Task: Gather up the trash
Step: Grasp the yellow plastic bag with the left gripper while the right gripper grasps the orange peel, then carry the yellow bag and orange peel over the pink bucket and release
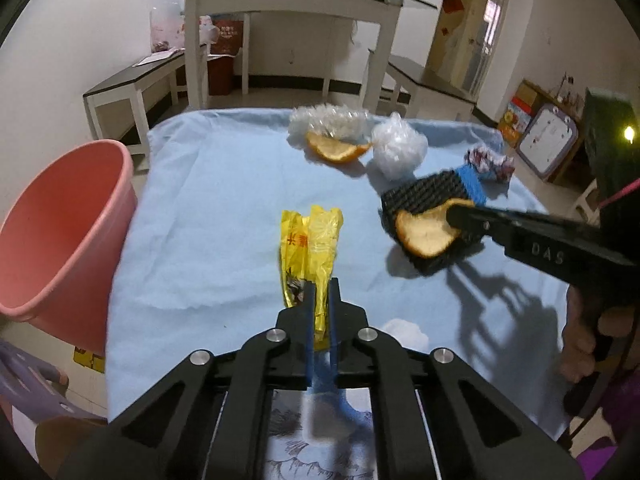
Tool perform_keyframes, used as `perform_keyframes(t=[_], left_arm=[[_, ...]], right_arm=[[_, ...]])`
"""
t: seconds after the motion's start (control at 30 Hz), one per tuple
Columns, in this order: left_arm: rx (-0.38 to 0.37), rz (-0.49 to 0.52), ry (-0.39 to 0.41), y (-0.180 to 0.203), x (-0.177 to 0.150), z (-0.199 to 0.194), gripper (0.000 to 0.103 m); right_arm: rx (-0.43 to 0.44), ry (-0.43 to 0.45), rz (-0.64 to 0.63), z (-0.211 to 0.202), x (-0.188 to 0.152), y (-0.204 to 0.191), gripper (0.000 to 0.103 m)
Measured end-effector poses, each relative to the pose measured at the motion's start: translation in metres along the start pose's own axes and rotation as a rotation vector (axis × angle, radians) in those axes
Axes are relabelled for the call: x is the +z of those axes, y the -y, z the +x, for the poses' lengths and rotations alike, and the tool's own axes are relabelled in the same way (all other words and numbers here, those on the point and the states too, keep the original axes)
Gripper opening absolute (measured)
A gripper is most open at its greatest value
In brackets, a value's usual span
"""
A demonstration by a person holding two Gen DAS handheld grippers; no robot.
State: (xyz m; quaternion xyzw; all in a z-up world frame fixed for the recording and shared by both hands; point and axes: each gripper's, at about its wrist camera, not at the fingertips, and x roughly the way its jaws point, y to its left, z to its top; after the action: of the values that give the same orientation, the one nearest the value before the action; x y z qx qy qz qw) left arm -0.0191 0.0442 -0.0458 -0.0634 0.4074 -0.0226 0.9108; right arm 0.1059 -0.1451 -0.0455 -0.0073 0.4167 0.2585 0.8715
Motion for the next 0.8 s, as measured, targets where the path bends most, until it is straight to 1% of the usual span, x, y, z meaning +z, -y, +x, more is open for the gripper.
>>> perform_keyframes(t=[0.17,0.27,0.47,0.57,0.63,0.67,0.8], left_arm=[[-0.009,-0.073,0.064,-0.017,0.011,-0.019,0.005],[0.001,-0.114,0.103,-0.029,0.018,-0.032,0.005],[0.030,-0.146,0.176,-0.045,0.030,-0.053,0.005],[0.060,-0.155,0.203,-0.053,0.034,-0.061,0.005],[0.107,-0.163,0.230,-0.062,0.038,-0.069,0.005],[0.122,-0.165,0.235,-0.065,0.039,-0.070,0.005],[0.224,-0.185,0.263,-0.088,0.044,-0.080,0.005]], right_arm=[[0.016,0.051,-0.015,-0.017,0.009,-0.009,0.005],[0.046,0.083,-0.030,-0.025,0.021,-0.022,0.005],[0.105,0.120,-0.087,-0.029,0.046,-0.060,0.005],[0.123,0.125,-0.120,-0.024,0.056,-0.079,0.005],[0.142,0.128,-0.144,-0.019,0.063,-0.094,0.005],[0.148,0.130,-0.151,-0.017,0.065,-0.100,0.005],[0.185,0.126,-0.186,0.000,0.080,-0.137,0.005]])
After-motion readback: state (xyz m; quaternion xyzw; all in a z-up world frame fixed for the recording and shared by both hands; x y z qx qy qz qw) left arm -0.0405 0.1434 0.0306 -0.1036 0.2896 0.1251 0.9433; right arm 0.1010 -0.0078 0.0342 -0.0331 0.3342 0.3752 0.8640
